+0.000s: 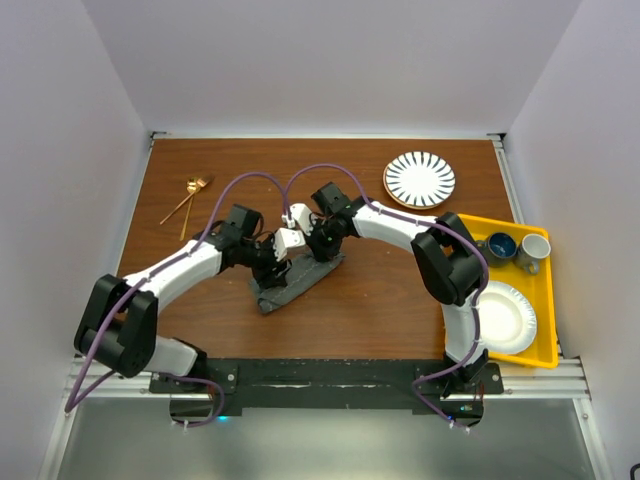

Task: Fold the napkin into a case and place the utensils inside
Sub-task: Stuff the top corner of the smaller-rectangle-folded napkin into the folded napkin.

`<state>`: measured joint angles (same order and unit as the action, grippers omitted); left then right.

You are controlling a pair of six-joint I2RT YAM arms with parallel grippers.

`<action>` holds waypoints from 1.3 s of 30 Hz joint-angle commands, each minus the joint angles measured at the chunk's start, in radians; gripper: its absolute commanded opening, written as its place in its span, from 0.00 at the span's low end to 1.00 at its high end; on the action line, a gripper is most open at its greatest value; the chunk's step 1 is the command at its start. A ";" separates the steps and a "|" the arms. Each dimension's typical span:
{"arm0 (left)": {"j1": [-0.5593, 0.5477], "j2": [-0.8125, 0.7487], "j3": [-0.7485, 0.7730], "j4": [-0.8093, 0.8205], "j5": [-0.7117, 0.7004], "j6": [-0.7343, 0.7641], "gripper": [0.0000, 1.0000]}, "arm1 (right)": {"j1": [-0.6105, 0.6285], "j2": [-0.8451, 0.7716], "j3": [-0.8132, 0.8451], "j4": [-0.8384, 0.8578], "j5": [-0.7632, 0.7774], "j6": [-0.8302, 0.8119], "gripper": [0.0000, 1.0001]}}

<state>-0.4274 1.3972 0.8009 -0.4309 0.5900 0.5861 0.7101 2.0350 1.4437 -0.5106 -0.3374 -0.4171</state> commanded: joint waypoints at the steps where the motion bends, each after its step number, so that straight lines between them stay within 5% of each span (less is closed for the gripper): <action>1: 0.003 0.039 0.037 0.023 0.040 -0.054 0.60 | 0.005 0.031 -0.035 -0.117 -0.011 -0.005 0.00; 9: -0.001 0.111 0.037 0.017 0.019 -0.065 0.59 | 0.005 0.036 -0.026 -0.115 -0.011 0.001 0.00; 12: -0.004 0.115 0.038 0.006 0.028 -0.055 0.43 | 0.005 0.042 -0.023 -0.115 -0.011 0.000 0.00; 17: -0.005 0.099 0.080 0.003 0.047 -0.055 0.01 | 0.005 0.053 -0.020 -0.117 -0.018 -0.006 0.00; 23: -0.007 0.040 0.098 0.096 -0.076 -0.081 0.00 | 0.005 0.068 -0.012 -0.123 -0.015 -0.020 0.00; 39: -0.007 0.230 0.020 0.227 -0.242 -0.009 0.00 | -0.004 0.096 0.064 -0.166 -0.023 -0.012 0.00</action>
<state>-0.4328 1.5887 0.8482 -0.2405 0.4019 0.5282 0.7025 2.0705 1.5043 -0.5755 -0.3557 -0.4278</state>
